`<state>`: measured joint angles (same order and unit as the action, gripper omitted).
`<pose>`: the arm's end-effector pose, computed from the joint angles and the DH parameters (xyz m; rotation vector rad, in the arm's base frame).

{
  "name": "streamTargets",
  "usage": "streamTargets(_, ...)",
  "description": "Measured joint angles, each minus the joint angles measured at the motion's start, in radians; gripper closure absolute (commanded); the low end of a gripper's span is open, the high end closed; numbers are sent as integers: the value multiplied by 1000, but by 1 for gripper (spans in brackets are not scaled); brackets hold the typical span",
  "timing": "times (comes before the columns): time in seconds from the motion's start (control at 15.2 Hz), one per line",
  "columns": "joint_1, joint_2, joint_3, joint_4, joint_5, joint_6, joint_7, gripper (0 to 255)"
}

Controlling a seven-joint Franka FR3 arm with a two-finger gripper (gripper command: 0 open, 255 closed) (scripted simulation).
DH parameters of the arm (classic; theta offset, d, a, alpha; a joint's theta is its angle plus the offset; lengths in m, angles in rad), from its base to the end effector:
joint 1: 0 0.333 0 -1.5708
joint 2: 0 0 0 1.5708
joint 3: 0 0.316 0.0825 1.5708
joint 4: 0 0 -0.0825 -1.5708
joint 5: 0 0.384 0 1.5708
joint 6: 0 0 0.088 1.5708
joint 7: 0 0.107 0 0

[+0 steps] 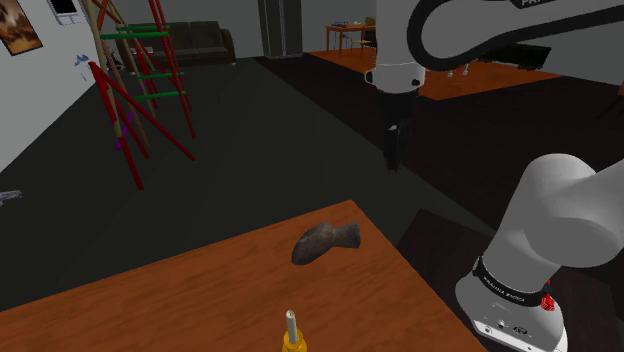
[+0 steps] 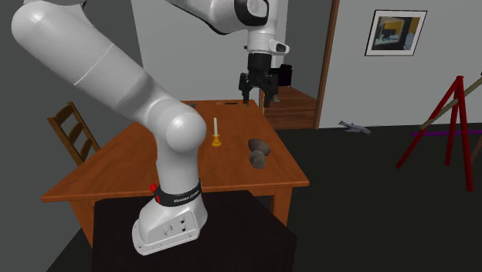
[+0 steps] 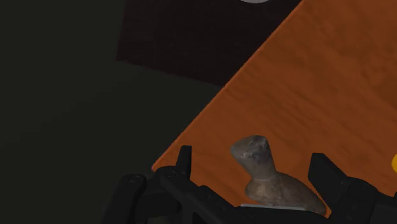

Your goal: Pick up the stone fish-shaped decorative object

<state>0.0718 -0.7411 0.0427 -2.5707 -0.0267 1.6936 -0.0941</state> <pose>0.3108 0.0341 0.4853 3.0634 0.3082 -0.2101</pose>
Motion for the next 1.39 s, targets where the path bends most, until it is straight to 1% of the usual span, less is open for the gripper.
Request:
streamTargets(0.33,55,104,28,-87,-35,225,-89,0)
streamTargets(0.59,91,229,57,-136,-74,426,-142,0)
streamTargets(0.73,102,289,70,-142,-101,508,-169,0)
streamTargets(0.99,111,438,105,-153,-181,695,-194,0)
streamTargets(1.12,112,519,132,-147,-233,778,-178,0)
streamTargets(1.39,98,584,142,-163,-292,863,-149,0)
